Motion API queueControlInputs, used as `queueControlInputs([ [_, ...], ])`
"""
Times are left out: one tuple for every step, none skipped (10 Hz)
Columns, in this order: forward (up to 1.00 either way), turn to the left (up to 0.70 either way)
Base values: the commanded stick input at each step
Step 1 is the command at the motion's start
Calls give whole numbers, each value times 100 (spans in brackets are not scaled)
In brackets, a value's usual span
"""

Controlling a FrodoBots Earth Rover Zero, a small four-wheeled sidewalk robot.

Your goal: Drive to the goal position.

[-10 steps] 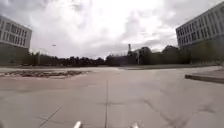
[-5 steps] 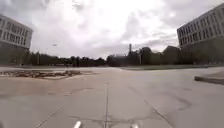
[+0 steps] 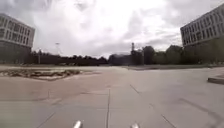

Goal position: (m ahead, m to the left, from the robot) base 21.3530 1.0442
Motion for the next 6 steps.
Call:
queueControlInputs([
  [100,0],
  [100,0],
  [100,0],
  [100,0],
  [100,0],
  [100,0],
])
